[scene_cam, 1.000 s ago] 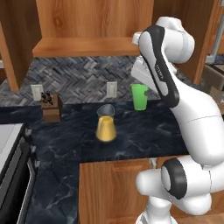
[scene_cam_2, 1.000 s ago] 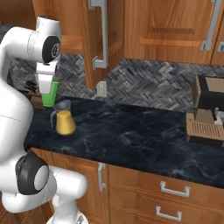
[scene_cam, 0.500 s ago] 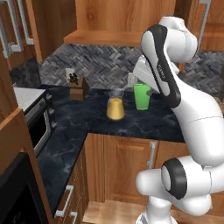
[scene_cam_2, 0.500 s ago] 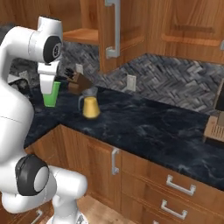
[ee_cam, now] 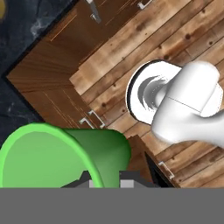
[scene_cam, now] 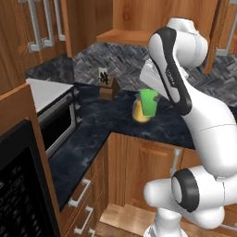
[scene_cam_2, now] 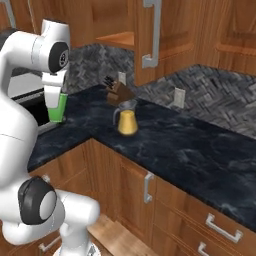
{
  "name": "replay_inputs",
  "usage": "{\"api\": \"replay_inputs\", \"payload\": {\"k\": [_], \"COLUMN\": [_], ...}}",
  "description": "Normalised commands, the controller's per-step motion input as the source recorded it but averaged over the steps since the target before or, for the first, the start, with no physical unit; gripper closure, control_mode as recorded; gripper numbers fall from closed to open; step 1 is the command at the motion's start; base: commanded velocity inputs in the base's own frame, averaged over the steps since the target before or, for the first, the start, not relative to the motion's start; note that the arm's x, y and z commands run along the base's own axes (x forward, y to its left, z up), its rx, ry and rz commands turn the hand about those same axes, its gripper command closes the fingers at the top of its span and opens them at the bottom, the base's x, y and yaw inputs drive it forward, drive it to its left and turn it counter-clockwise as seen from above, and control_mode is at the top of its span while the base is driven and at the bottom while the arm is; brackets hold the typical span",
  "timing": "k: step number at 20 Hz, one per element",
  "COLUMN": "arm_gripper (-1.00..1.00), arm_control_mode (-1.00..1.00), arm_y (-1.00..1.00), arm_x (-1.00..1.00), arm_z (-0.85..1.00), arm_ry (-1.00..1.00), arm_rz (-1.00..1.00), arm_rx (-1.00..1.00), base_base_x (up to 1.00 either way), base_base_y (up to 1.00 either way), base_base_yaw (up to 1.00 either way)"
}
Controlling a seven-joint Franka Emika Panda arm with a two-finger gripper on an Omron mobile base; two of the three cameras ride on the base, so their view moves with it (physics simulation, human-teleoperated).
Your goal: There is a tray on the dining counter. Grab the cup, mug, and pitcher and place them on the tray. The pitcher may be placed next to the tray if it cannot fit the tray.
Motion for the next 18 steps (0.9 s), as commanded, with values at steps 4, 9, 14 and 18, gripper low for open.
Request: {"api": "replay_inputs", "payload": {"k": [4,9,14,18], "arm_gripper": [1.0,1.0,1.0,1.0], "arm_control_mode": [1.0,1.0,1.0,1.0], "arm_y": [0.0,0.0,0.0,0.0], "arm_x": [0.0,0.0,0.0,0.0], "arm_z": [0.0,0.0,0.0,0.0], "arm_ry": [0.0,0.0,0.0,0.0], "arm_rz": [0.0,0.0,0.0,0.0], "arm_rx": [0.0,0.0,0.0,0.0], "base_base_x": [-0.44,-0.55,-0.49,-0.19], "base_base_y": [-0.01,0.0,-0.02,0.0], "base_base_yaw": [0.26,0.24,0.34,0.5]}}
